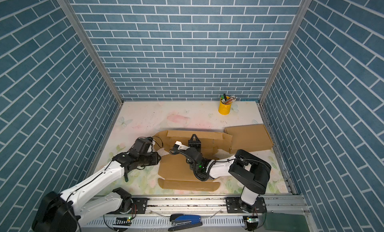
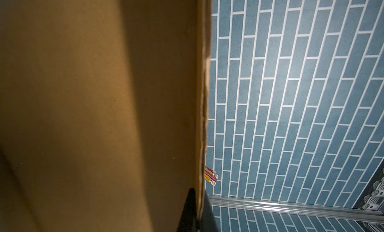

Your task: Fold the paper box

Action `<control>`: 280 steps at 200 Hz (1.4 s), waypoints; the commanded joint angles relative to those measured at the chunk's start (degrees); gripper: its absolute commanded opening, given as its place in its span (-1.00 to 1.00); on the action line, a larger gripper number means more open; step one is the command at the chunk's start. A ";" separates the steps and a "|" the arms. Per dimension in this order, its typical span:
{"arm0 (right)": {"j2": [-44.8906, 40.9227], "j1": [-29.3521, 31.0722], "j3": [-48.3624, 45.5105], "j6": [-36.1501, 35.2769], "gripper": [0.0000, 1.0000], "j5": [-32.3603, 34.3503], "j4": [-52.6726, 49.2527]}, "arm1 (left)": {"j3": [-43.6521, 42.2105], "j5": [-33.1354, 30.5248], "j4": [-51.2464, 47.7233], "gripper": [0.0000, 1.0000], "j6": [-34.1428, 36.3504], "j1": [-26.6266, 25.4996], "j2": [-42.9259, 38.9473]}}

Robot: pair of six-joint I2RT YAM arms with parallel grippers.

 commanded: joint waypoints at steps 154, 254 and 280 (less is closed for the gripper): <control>0.26 -0.81 -0.86 1.46 -1.00 -2.82 -6.33 | 19.57 9.94 1.71 0.22 26.17 11.98 29.19; 0.14 -0.85 -0.79 1.84 -1.00 -2.80 -6.72 | 12.28 16.47 6.96 0.31 21.82 5.67 24.35; -0.08 -0.79 -0.75 1.95 -1.00 -2.86 -6.89 | 9.82 15.52 8.89 0.36 21.02 4.90 21.78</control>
